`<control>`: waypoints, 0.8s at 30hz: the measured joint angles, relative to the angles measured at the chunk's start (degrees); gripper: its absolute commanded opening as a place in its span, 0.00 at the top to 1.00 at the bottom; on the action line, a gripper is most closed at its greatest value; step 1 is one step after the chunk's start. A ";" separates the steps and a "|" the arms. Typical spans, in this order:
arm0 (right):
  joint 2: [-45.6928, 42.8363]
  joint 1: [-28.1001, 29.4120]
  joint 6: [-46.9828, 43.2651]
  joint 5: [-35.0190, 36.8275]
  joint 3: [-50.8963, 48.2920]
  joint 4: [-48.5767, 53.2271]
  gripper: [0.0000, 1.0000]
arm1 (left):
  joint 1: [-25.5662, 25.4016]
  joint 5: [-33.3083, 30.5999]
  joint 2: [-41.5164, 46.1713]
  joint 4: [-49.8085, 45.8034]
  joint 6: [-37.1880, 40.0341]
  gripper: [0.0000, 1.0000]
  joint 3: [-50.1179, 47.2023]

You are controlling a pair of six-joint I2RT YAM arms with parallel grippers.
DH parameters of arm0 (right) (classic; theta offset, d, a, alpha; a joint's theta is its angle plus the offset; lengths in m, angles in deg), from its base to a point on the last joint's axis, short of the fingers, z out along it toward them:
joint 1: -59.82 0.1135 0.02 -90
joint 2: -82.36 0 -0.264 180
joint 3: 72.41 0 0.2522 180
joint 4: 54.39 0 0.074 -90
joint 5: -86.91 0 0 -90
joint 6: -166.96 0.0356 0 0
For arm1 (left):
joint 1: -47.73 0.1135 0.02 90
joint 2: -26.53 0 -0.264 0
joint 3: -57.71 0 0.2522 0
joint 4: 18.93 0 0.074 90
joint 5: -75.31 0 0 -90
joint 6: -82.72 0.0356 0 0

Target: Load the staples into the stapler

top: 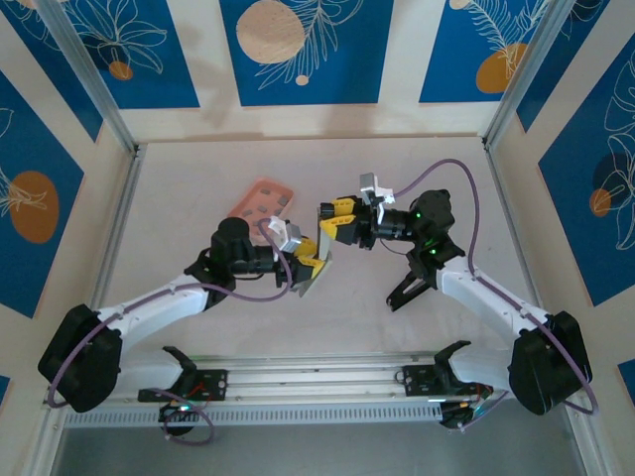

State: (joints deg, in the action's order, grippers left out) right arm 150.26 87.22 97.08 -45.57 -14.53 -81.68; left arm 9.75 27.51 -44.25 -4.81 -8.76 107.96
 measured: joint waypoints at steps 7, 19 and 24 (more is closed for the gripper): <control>0.24 0.24 0.15 -0.44 -0.02 -0.96 1.00 | -0.17 0.24 -0.61 0.76 -0.46 0.65 0.00; 0.26 0.02 0.15 -0.59 0.00 -1.55 1.00 | -0.37 0.11 -0.37 0.46 -0.13 0.93 0.00; 0.24 -0.31 0.15 0.85 -0.02 -0.57 0.77 | -0.55 -3.21 1.16 -1.68 -0.90 1.00 0.00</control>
State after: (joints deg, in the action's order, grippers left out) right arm 150.50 86.91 97.24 -44.72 -14.55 -82.25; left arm 9.20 24.30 -43.09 -6.49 -9.65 107.96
